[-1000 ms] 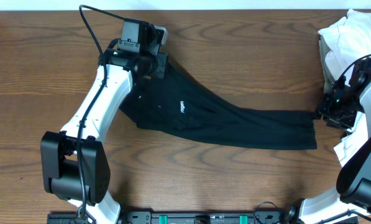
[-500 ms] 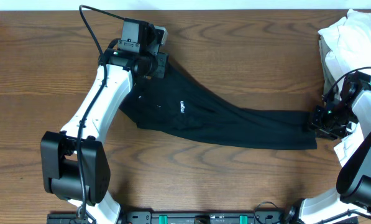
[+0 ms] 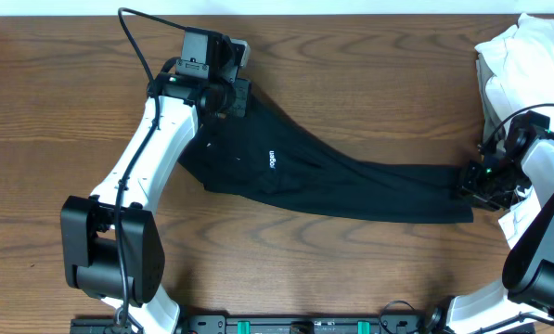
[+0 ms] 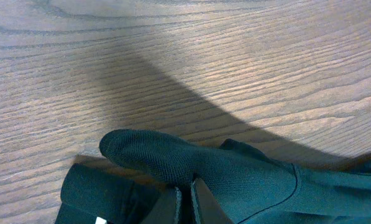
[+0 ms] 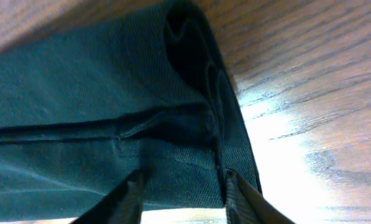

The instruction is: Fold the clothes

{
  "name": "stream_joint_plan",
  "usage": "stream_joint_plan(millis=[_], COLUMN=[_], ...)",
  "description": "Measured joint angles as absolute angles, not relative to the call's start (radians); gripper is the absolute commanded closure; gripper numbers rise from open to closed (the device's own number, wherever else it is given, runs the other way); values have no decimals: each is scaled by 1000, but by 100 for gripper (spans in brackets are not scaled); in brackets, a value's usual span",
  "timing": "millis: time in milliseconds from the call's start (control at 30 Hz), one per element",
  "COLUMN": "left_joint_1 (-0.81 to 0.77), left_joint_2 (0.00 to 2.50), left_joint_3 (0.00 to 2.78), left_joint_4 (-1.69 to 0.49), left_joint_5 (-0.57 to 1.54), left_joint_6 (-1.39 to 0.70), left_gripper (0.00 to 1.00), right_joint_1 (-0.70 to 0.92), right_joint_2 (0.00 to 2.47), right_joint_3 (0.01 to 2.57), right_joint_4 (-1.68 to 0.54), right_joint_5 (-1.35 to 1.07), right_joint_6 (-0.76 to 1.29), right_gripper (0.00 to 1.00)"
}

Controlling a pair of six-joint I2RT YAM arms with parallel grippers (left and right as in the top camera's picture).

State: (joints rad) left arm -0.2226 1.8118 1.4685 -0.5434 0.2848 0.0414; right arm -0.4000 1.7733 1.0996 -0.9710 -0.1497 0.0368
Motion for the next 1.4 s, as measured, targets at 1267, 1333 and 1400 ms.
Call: stream_joint_plan(millis=[1267,1333,1400], left_joint_1=[-166,-165,-165], left_joint_2=[1811,1811,1811], left_joint_3=[1468,1468,1468], left_joint_4=[-472,-497,-517], left_joint_5=[285,285,285], left_joint_6=[-3,-4,-4], left_gripper=[94,94,94], right_joint_1=[-400,-400,-400], right_joint_2=[1747,1747,1747], right_joint_3=[1460,1460,1460], right_joint_4=[-989,-1000,-1005], right_joint_5=[-263,-244,-227], right_joint_6=[53,53,53], right_gripper=[99,99,99])
